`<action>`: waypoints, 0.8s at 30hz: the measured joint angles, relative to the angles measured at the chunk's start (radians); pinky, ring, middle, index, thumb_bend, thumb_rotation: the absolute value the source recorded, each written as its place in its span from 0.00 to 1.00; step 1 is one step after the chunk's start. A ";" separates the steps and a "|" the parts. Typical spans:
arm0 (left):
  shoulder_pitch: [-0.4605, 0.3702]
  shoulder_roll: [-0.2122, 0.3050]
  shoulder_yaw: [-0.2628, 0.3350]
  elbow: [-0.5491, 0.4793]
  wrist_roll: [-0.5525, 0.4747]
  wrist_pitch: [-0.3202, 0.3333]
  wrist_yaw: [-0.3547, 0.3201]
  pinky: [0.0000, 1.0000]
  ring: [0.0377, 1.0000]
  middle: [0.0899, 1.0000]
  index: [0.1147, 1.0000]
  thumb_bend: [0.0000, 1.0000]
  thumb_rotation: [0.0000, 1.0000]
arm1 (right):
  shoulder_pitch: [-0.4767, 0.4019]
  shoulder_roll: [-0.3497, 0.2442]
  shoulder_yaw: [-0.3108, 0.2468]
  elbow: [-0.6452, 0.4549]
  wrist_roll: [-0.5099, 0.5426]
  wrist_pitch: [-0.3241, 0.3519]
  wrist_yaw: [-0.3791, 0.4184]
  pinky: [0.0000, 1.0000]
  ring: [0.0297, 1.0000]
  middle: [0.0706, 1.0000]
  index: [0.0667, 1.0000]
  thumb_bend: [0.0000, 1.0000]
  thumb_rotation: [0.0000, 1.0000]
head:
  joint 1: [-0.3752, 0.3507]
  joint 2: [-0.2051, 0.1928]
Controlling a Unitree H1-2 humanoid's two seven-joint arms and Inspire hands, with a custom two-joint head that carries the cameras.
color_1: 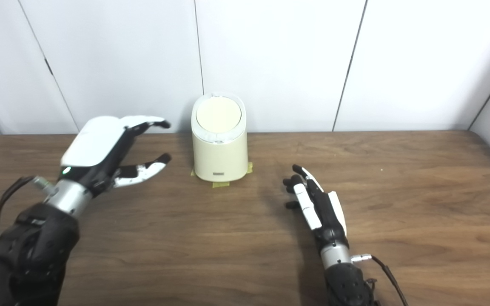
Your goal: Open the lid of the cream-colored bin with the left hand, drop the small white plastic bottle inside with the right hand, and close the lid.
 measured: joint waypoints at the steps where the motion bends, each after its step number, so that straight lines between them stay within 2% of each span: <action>1: 0.023 -0.017 0.014 -0.002 -0.027 0.025 0.004 0.75 0.85 0.85 0.81 0.35 0.40 | 0.000 -0.002 0.000 -0.002 0.003 0.000 0.003 0.65 0.77 0.76 0.83 0.51 0.96 | 0.000 0.000; 5: 0.110 -0.061 0.039 -0.002 -0.144 0.090 0.014 0.74 0.83 0.84 0.82 0.32 0.38 | 0.005 -0.012 -0.001 -0.017 0.015 0.003 0.019 0.64 0.76 0.76 0.83 0.52 0.96 | 0.000 -0.002; 11: 0.168 -0.108 0.098 -0.001 -0.332 0.132 0.077 0.83 0.87 0.86 0.86 0.31 0.55 | 0.029 -0.011 -0.009 -0.056 0.010 0.005 0.014 0.63 0.75 0.75 0.81 0.53 0.96 | -0.006 -0.003; 15: 0.189 -0.155 0.125 0.001 -0.460 0.202 0.106 0.87 0.89 0.87 0.88 0.26 0.67 | 0.033 0.007 -0.027 -0.102 0.039 0.006 0.013 0.67 0.77 0.77 0.82 0.51 0.93 | -0.008 -0.003; 18: 0.193 -0.170 0.127 0.008 -0.532 0.213 0.123 0.88 0.90 0.88 0.90 0.27 0.72 | 0.032 0.030 -0.045 -0.115 0.082 0.007 0.015 0.73 0.80 0.80 0.83 0.50 0.89 | -0.011 -0.006; 24: 0.201 -0.184 0.150 0.074 -0.659 0.206 0.186 0.89 0.89 0.88 0.90 0.33 0.76 | 0.041 0.047 -0.063 -0.153 0.128 0.019 0.018 0.78 0.87 0.87 0.86 0.53 0.91 | -0.020 -0.003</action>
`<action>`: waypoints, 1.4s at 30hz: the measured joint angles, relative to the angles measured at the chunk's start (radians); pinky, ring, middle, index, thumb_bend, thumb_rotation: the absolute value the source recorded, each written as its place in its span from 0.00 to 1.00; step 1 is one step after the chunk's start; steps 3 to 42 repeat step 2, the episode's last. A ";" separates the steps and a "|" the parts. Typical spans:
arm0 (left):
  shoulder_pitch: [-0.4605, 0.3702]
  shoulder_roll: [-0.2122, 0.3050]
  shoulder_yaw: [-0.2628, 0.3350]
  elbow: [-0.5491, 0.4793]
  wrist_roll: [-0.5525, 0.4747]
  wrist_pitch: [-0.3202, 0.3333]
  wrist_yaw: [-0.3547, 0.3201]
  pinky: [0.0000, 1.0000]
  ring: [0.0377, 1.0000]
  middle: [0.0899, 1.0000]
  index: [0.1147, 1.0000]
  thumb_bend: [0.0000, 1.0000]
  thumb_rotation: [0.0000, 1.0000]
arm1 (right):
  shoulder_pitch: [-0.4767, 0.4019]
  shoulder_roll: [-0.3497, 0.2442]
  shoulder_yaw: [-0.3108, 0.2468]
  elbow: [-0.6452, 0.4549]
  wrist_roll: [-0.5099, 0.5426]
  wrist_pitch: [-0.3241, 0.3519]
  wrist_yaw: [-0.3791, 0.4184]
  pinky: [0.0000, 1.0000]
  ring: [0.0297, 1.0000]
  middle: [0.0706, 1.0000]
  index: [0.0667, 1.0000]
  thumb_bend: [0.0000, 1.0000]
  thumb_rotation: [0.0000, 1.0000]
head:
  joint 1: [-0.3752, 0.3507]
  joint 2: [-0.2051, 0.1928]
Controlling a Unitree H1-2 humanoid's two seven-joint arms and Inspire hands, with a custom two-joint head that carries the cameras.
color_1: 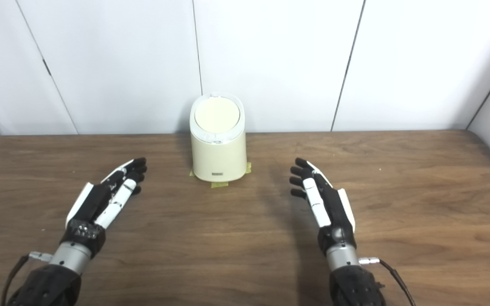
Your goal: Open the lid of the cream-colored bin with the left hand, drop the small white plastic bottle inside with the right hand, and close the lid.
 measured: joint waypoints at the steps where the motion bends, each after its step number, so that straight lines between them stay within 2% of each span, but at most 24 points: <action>1: 0.008 0.000 0.002 0.008 -0.018 -0.006 0.010 0.90 0.89 0.88 0.89 0.33 0.78 | 0.001 0.000 -0.003 -0.003 0.005 0.001 0.000 0.79 0.87 0.88 0.87 0.55 0.91 | 0.000 0.000; 42: 0.013 -0.001 0.001 0.014 -0.032 -0.011 0.023 0.90 0.89 0.87 0.89 0.33 0.79 | 0.003 0.000 -0.006 -0.006 0.009 0.002 0.000 0.79 0.88 0.89 0.87 0.55 0.92 | -0.002 0.000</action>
